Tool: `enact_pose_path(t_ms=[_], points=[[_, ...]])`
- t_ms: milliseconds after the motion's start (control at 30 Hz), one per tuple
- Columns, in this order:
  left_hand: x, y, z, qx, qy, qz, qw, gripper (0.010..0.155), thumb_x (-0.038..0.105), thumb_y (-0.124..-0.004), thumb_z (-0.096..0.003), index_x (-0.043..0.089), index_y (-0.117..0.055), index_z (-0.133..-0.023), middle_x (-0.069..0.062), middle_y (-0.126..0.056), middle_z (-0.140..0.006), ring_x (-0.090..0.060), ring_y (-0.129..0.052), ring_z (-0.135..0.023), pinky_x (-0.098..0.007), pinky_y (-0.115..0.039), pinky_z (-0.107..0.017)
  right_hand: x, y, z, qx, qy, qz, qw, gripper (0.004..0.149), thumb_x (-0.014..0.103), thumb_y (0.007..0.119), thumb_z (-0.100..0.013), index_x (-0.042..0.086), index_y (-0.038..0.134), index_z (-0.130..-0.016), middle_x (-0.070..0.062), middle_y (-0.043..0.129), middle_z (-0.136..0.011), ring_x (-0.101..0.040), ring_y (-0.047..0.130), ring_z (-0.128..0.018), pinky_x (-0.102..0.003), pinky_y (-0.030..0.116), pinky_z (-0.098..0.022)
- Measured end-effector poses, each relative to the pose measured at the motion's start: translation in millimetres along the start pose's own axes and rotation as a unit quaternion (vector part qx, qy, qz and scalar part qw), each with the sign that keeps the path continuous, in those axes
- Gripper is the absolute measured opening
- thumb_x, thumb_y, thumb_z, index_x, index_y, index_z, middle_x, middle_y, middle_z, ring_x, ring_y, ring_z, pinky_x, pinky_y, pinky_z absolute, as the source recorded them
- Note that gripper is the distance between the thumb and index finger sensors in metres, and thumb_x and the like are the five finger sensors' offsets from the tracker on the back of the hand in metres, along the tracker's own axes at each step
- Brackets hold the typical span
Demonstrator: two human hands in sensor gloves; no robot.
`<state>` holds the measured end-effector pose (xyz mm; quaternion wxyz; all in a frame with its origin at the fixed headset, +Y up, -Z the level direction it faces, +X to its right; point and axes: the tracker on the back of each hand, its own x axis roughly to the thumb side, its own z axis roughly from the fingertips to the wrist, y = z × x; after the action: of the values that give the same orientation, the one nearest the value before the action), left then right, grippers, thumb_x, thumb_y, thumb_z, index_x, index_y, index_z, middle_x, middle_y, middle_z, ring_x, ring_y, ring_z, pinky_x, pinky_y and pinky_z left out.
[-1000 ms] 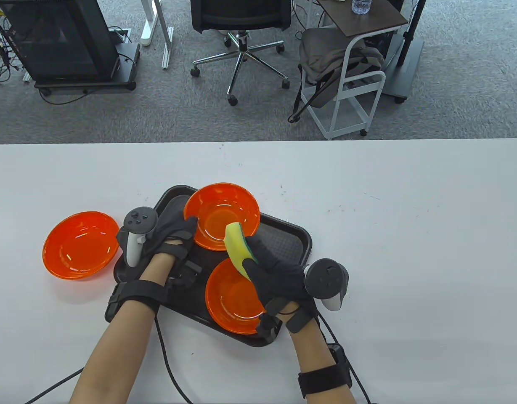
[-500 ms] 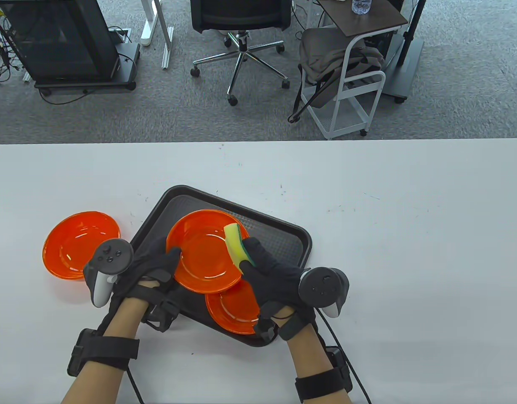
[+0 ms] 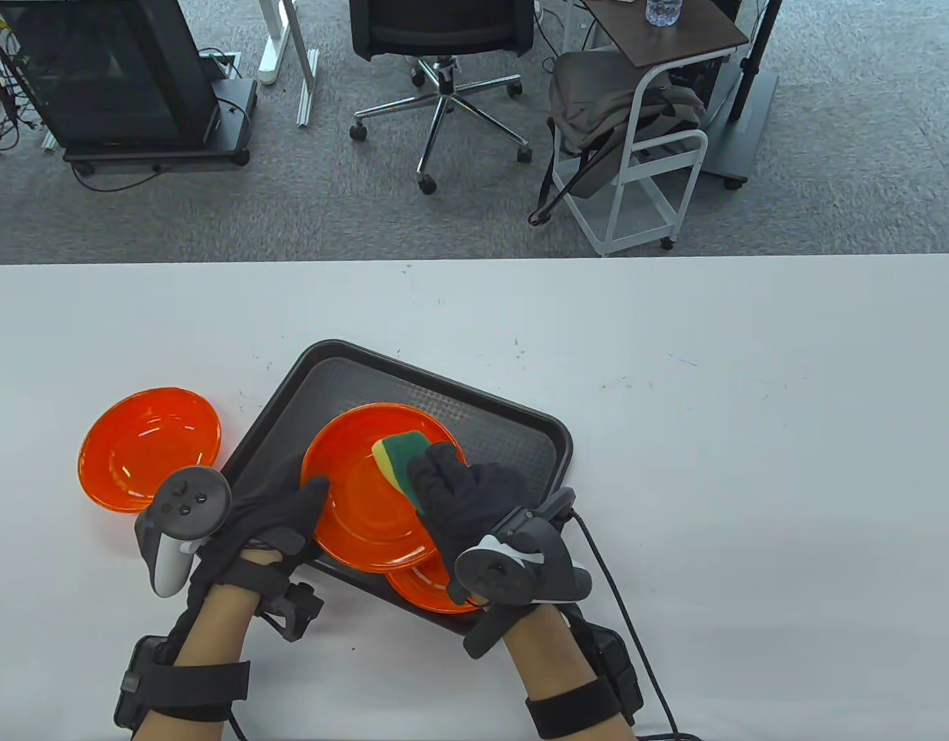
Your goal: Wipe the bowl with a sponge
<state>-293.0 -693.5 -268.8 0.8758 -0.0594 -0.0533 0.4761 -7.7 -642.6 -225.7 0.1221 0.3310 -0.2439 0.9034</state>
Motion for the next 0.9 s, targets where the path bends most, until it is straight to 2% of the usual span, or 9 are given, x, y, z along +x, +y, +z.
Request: enact_pose_path(t_ms=[333,500,733,900], points=[[7,3,4,0.009,-0.020,-0.006,1.000,0.061,0.050,-0.072,-0.0535,0.009,-0.064,-0.098,-0.007,-0.099,-0.049,-0.015,-0.106,-0.018,-0.033,-0.092,-0.015,26,8,-8,0.066,-0.067,0.141,0.986,0.048,0.032,0.084,-0.052,0.017,0.066,-0.094,-0.019,0.080,-0.096,-0.031,0.090,-0.061,-0.057,0.071,-0.052],[13,3,7,0.013,-0.035,-0.012,0.999,0.060,0.049,-0.072,-0.0537,0.011,-0.064,-0.099,-0.007,-0.099,-0.049,-0.016,-0.105,-0.018,-0.033,-0.092,-0.016,35,11,-12,0.094,-0.072,0.186,0.975,0.047,0.032,0.084,-0.052,0.018,0.068,-0.093,-0.017,0.082,-0.095,-0.032,0.088,-0.062,-0.058,0.069,-0.053],[22,-6,9,-0.004,-0.059,-0.034,0.998,0.059,0.049,-0.072,-0.0538,0.012,-0.065,-0.099,-0.008,-0.099,-0.049,-0.017,-0.105,-0.019,-0.034,-0.091,-0.017,36,15,-14,0.102,-0.073,0.173,0.977,0.047,0.032,0.083,-0.052,0.017,0.067,-0.094,-0.017,0.082,-0.096,-0.033,0.088,-0.064,-0.059,0.069,-0.053],[26,-14,10,-0.010,-0.066,-0.054,0.996,0.059,0.049,-0.072,-0.0538,0.012,-0.066,-0.099,-0.008,-0.099,-0.049,-0.017,-0.105,-0.019,-0.034,-0.091,-0.018,37,18,-13,0.100,-0.091,0.115,0.984,0.047,0.032,0.081,-0.053,0.018,0.065,-0.095,-0.017,0.081,-0.096,-0.033,0.088,-0.065,-0.059,0.069,-0.053]])
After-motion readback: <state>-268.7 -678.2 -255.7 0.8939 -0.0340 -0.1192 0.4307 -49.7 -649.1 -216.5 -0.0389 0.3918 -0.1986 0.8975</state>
